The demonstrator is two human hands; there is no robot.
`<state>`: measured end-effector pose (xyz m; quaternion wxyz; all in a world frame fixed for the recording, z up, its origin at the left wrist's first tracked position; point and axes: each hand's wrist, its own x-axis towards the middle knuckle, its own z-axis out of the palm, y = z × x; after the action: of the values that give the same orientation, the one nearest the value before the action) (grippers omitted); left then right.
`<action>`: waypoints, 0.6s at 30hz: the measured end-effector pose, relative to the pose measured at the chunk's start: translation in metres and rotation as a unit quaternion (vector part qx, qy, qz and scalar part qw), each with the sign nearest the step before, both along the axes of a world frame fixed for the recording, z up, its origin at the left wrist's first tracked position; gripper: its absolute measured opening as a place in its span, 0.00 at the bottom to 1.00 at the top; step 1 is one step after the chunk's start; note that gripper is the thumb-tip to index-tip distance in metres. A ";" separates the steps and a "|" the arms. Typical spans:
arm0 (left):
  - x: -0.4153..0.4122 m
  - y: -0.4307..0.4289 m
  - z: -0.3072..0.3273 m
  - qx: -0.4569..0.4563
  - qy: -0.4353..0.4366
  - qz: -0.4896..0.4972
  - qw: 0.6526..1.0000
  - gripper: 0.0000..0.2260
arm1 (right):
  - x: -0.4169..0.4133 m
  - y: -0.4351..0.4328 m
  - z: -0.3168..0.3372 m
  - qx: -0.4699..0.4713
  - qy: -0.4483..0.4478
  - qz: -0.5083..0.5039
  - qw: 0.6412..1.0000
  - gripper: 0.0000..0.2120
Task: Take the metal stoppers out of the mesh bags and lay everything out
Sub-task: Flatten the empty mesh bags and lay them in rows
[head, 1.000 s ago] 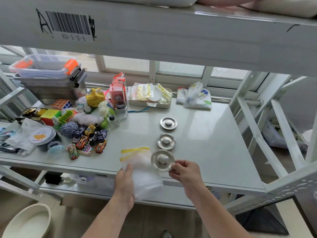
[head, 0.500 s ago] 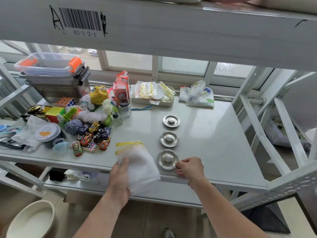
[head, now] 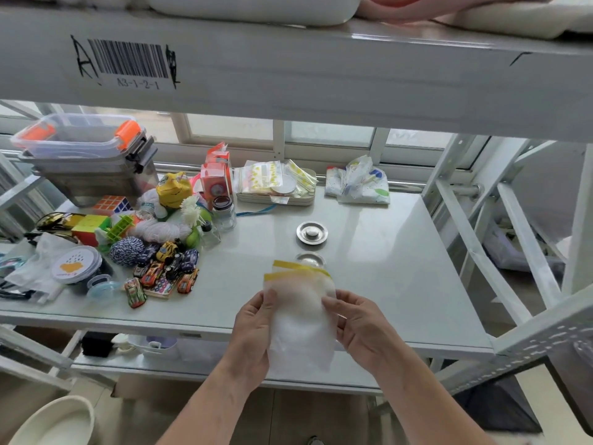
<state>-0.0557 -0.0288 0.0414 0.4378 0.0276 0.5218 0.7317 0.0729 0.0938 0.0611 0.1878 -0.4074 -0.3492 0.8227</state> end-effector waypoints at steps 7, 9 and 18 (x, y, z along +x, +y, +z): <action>0.011 0.021 0.002 -0.015 -0.010 -0.005 1.000 0.16 | 0.014 0.025 -0.003 -0.029 0.055 -0.084 0.995 0.12; 0.011 0.025 0.002 -0.030 0.000 -0.001 1.000 0.15 | 0.018 0.041 -0.001 -0.012 0.051 -0.103 0.993 0.13; -0.007 0.007 -0.008 -0.030 -0.013 0.059 0.998 0.13 | -0.002 0.162 0.010 0.144 -0.029 -0.133 0.980 0.13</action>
<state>-0.0629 -0.0215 0.0332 0.4016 -0.0261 0.5387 0.7402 0.0713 0.2562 0.0713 0.3425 -0.4427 -0.4121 0.7190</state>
